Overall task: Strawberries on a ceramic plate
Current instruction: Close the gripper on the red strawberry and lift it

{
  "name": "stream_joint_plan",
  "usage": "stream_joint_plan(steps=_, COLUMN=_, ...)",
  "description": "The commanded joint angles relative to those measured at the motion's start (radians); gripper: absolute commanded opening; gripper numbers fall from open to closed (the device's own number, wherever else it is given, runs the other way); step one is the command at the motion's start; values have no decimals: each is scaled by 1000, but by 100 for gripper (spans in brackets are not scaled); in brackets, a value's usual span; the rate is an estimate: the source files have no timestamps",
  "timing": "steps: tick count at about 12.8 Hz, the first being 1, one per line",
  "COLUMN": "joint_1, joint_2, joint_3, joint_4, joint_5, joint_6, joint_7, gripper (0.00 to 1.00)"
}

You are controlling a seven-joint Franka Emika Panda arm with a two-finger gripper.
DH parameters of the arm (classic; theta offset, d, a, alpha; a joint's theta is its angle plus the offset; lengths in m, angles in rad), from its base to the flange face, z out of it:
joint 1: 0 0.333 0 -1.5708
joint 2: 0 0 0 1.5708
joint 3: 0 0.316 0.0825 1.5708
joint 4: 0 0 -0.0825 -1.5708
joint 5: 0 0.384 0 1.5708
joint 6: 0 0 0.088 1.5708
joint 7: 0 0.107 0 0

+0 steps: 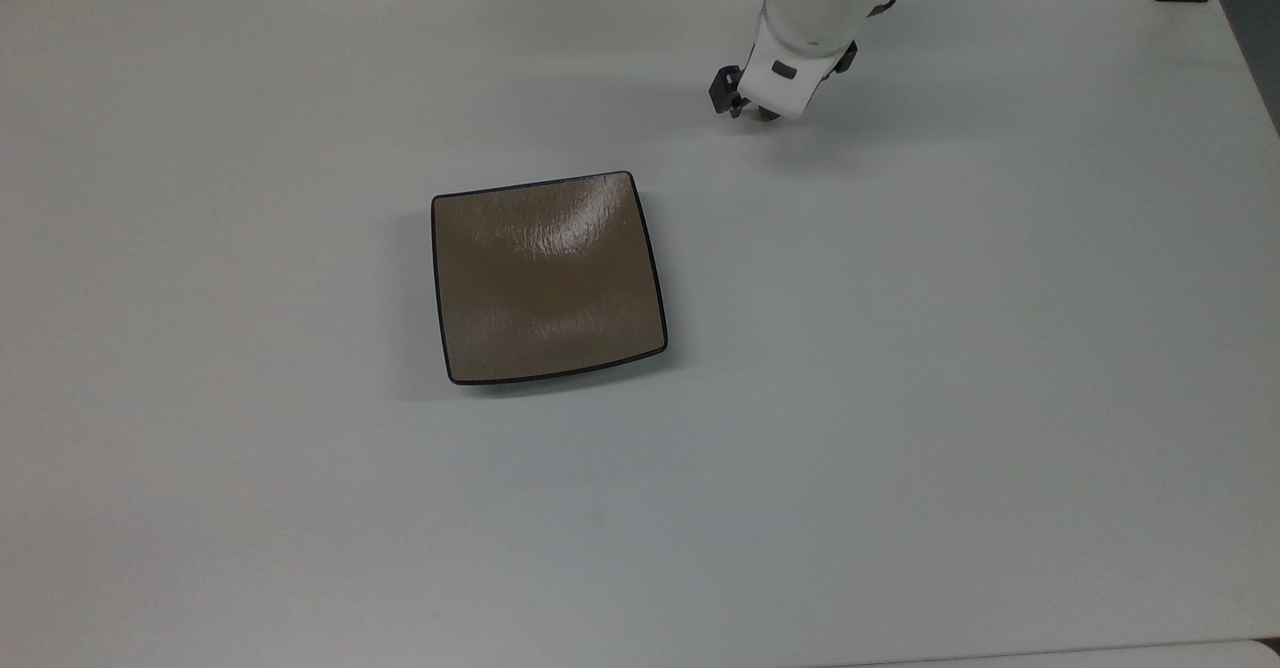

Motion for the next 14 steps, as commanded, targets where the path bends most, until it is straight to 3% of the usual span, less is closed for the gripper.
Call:
stream_joint_plan(steps=1, joint_1=11, joint_2=7, joint_3=-2, joint_4=-16, joint_5=13, joint_6=36, joint_7=12, gripper=76)
stream_joint_plan(steps=4, joint_1=11, joint_2=16, joint_3=-2, joint_4=-15, joint_5=14, joint_6=36, joint_7=6, gripper=49)
stream_joint_plan(steps=6, joint_1=11, joint_2=17, joint_3=-2, joint_4=-15, joint_5=13, joint_6=34, joint_7=4, gripper=23)
stream_joint_plan(steps=7, joint_1=11, joint_2=16, joint_3=-2, joint_4=-15, joint_5=14, joint_6=31, joint_7=4, gripper=15)
stream_joint_plan(steps=11, joint_1=10, joint_2=-15, joint_3=-2, joint_4=16, joint_5=14, joint_6=-44, joint_7=6, gripper=12)
stream_joint_plan(steps=14, joint_1=-33, joint_2=-76, joint_3=-9, joint_4=114, joint_5=13, joint_6=-218, joint_7=-2, gripper=12)
